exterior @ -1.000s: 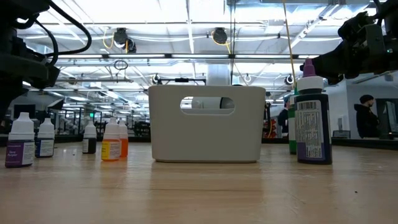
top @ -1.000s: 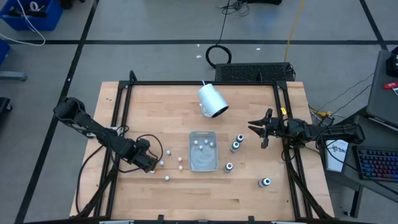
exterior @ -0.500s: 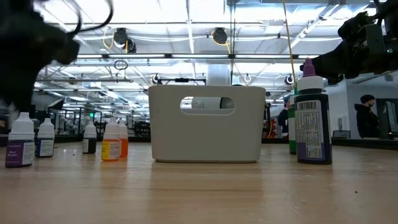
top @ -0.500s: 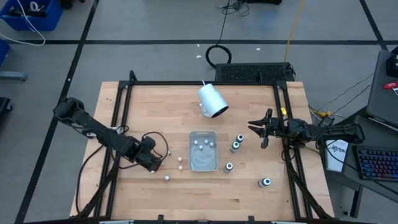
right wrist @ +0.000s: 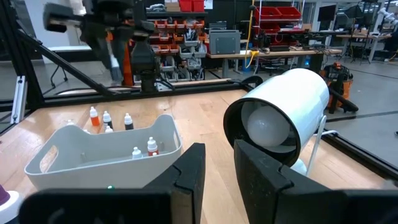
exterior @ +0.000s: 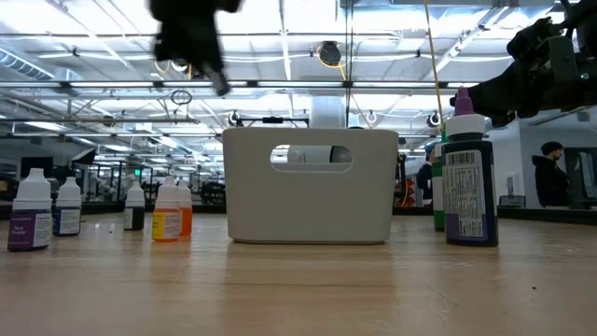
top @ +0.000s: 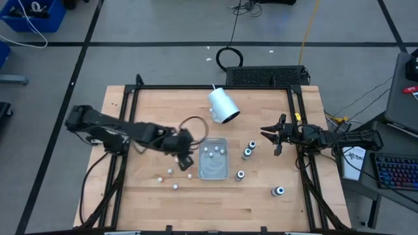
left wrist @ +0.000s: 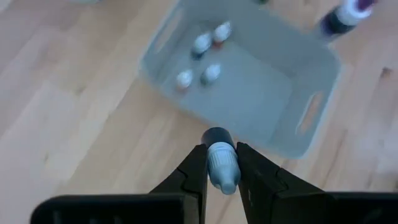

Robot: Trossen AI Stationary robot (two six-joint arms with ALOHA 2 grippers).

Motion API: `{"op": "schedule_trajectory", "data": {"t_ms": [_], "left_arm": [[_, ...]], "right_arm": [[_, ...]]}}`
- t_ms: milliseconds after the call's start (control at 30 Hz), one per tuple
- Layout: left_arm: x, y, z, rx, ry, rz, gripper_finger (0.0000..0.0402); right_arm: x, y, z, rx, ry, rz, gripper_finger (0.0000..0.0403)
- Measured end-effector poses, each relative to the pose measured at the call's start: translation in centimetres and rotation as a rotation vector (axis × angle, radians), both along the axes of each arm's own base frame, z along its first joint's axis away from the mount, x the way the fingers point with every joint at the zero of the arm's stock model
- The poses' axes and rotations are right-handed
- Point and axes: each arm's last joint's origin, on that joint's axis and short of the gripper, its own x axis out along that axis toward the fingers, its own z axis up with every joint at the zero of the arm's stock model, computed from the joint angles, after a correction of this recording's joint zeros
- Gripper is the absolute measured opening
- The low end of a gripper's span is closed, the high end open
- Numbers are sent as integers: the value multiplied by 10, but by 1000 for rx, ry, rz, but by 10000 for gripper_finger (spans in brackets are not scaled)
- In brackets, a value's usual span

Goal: Pick & Place food coloring
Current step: Put the bottom small black food coloring bottle into the gray bin

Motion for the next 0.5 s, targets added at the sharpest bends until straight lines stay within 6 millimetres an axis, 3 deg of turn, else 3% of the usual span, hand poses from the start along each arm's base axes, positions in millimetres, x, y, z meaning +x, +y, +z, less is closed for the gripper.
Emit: {"op": "schedule_trajectory", "data": {"t_ms": [300, 500], "left_arm": [[77, 0, -20, 76, 192, -247, 65], [102, -2, -48, 129, 259, -288, 65]], "right_arm": [[0, 0, 0, 0, 0, 0, 77], [0, 0, 0, 0, 0, 0, 77]]}}
